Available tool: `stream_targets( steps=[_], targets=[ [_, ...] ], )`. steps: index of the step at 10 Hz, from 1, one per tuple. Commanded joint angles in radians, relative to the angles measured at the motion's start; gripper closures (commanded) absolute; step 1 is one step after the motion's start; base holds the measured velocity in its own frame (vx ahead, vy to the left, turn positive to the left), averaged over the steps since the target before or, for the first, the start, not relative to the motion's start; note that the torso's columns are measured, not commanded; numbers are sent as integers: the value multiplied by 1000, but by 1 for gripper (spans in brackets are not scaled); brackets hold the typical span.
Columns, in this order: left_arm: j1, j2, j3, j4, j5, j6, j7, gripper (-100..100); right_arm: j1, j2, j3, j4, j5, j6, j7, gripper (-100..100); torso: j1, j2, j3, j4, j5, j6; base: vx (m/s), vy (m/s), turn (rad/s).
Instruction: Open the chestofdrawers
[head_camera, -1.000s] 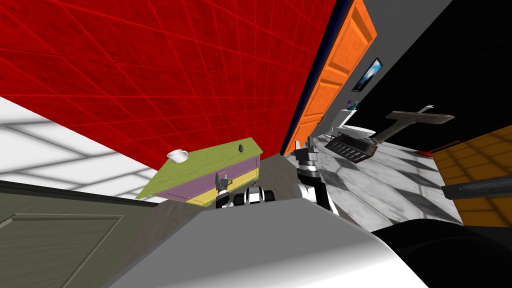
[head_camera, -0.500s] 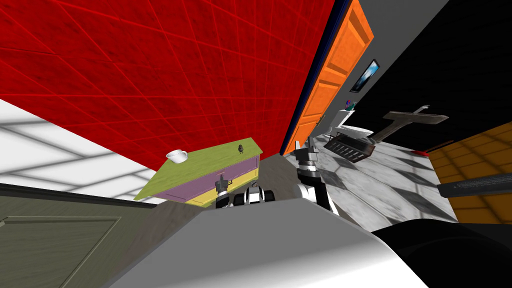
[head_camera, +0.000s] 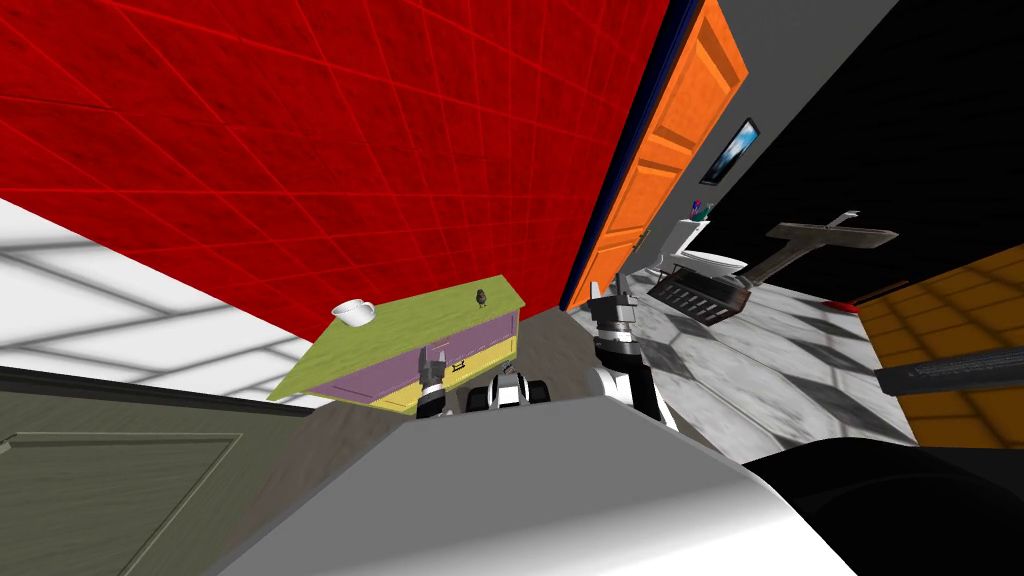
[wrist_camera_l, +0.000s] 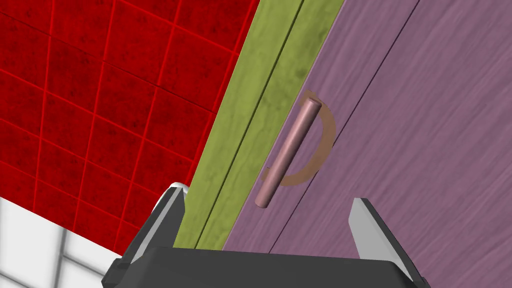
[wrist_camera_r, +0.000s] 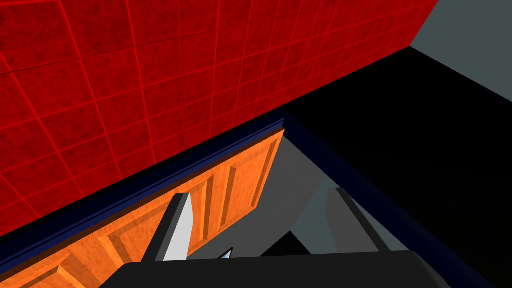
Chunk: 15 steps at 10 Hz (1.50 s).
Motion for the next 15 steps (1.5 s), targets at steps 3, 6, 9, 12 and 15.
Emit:
stream_targets(
  steps=[3,6,9,12,15],
  targets=[
    [-18,15,12,-16,18,1,-5,-100,0,0,0,0,0,0,0,0,-1,0,0,0,0,0,10,-27,30],
    [-18,-28,13,-21,20,-3,-4,-100,0,0,0,0,0,0,0,0,1,1,1,0,0,0,10,-41,9],
    [-18,-107,13,-25,21,-7,-3,-100,0,0,0,0,0,0,0,0,1,0,0,0,0,0,1,-2,-2],
    [-38,-98,19,-69,22,55,-23,-100,0,0,0,0,0,0,0,0,0,0,0,0,0,0,3,10,25],
    [-20,-98,15,-58,20,28,-15,100,0,0,0,0,0,0,0,0,-1,0,0,0,0,0,6,8,-6]
  ],
)
